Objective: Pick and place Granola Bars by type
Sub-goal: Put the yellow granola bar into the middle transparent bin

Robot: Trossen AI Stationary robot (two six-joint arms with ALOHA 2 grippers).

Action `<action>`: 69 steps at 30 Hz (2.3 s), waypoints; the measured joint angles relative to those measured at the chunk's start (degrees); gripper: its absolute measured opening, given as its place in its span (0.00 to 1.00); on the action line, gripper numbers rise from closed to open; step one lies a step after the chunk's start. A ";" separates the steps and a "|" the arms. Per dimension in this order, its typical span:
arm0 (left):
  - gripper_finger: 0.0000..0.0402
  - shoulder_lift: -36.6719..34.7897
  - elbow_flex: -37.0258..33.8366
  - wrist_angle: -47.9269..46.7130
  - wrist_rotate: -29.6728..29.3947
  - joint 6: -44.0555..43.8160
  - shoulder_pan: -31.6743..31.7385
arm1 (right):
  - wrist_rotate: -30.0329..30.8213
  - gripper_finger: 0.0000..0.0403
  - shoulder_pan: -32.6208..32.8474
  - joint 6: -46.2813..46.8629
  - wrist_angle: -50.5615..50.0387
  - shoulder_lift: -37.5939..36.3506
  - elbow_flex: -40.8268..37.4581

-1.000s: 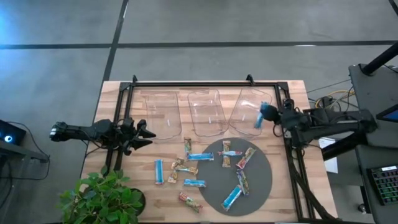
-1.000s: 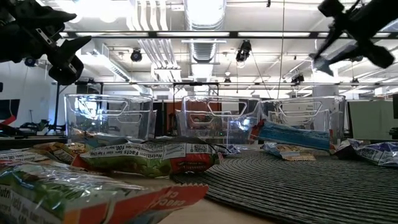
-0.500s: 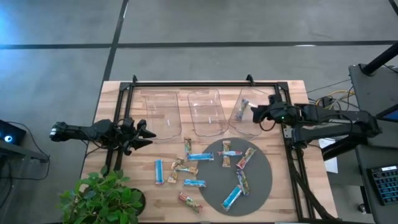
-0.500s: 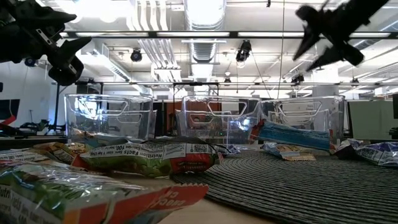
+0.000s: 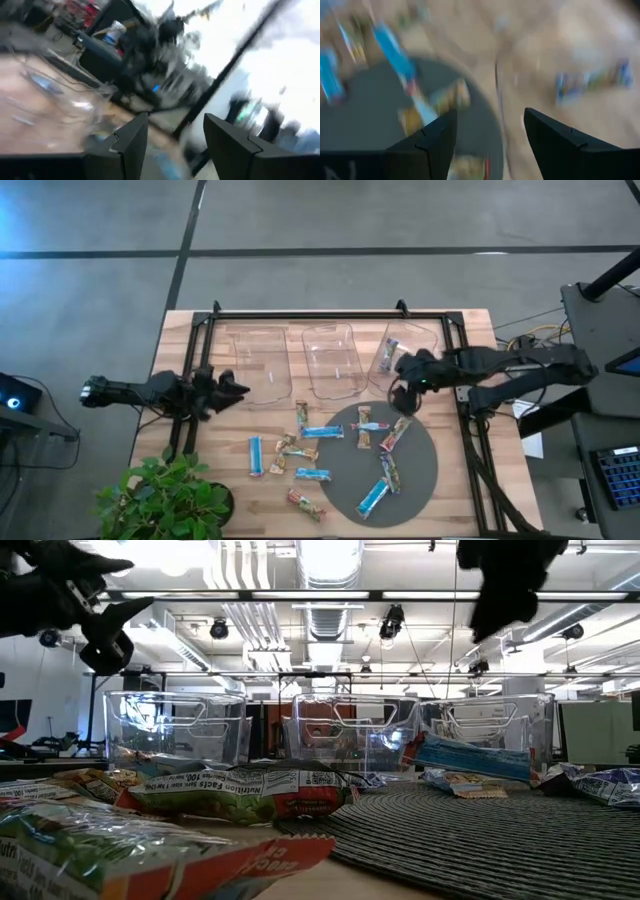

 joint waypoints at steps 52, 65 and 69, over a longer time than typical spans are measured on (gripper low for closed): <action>0.43 7.67 5.01 10.52 -25.82 -19.46 0.15 | 6.94 0.54 17.76 -8.28 2.03 32.45 10.33; 0.40 29.08 33.87 -44.24 -13.06 -17.65 -0.64 | 7.11 0.54 16.55 -2.66 -1.06 25.61 9.06; 0.40 39.86 42.99 -55.99 -12.12 -17.34 -1.01 | 7.09 0.54 16.62 -2.53 -1.83 25.37 8.88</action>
